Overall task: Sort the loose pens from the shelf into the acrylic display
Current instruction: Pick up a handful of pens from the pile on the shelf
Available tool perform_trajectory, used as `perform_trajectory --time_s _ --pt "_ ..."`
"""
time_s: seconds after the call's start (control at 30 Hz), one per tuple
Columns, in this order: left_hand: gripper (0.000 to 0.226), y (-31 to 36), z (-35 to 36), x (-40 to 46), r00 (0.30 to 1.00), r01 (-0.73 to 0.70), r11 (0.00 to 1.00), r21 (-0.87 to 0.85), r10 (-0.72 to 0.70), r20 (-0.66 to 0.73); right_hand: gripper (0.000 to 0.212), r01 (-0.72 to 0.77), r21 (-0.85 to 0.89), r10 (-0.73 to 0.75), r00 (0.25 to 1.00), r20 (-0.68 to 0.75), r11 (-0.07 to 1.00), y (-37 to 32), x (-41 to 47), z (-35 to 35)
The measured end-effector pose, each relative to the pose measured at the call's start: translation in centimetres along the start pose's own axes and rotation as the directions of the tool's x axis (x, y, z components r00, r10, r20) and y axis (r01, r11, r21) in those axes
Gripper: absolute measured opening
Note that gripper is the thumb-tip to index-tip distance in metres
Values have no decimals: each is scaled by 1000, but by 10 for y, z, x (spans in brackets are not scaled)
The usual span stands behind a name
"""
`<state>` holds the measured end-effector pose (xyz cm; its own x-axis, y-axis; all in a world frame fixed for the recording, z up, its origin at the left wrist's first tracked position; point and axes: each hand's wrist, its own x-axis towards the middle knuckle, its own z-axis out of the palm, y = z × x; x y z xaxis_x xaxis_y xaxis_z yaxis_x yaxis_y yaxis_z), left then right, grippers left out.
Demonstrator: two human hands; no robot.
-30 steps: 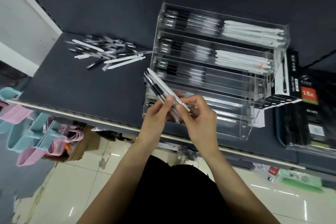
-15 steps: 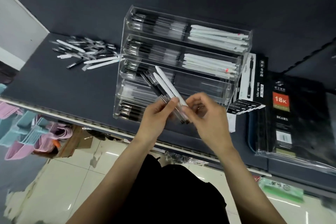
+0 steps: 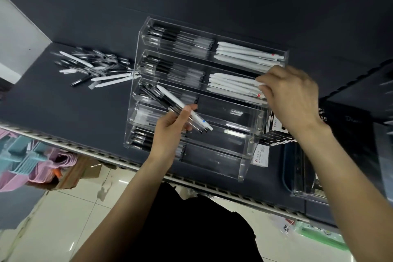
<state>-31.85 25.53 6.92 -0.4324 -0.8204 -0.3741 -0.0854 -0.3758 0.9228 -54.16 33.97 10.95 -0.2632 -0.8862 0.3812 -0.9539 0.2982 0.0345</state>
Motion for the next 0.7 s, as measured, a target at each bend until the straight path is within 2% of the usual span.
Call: perform_trajectory --time_s 0.2,0.47,0.6,0.7 --pt "23 -2 -1 2 1000 8 1000 -20 -8 23 10 -10 203 2 999 40 979 -5 -2 1" --pt "24 1 2 2 999 35 999 -14 -34 37 3 -70 130 42 976 213 989 -10 4 -8" --pt "20 -1 3 0 998 37 999 -20 -35 60 8 -113 105 76 949 306 988 -6 12 -11" --pt "29 -3 4 -1 996 32 999 -30 -30 83 13 -109 25 92 927 364 994 -9 19 -14"
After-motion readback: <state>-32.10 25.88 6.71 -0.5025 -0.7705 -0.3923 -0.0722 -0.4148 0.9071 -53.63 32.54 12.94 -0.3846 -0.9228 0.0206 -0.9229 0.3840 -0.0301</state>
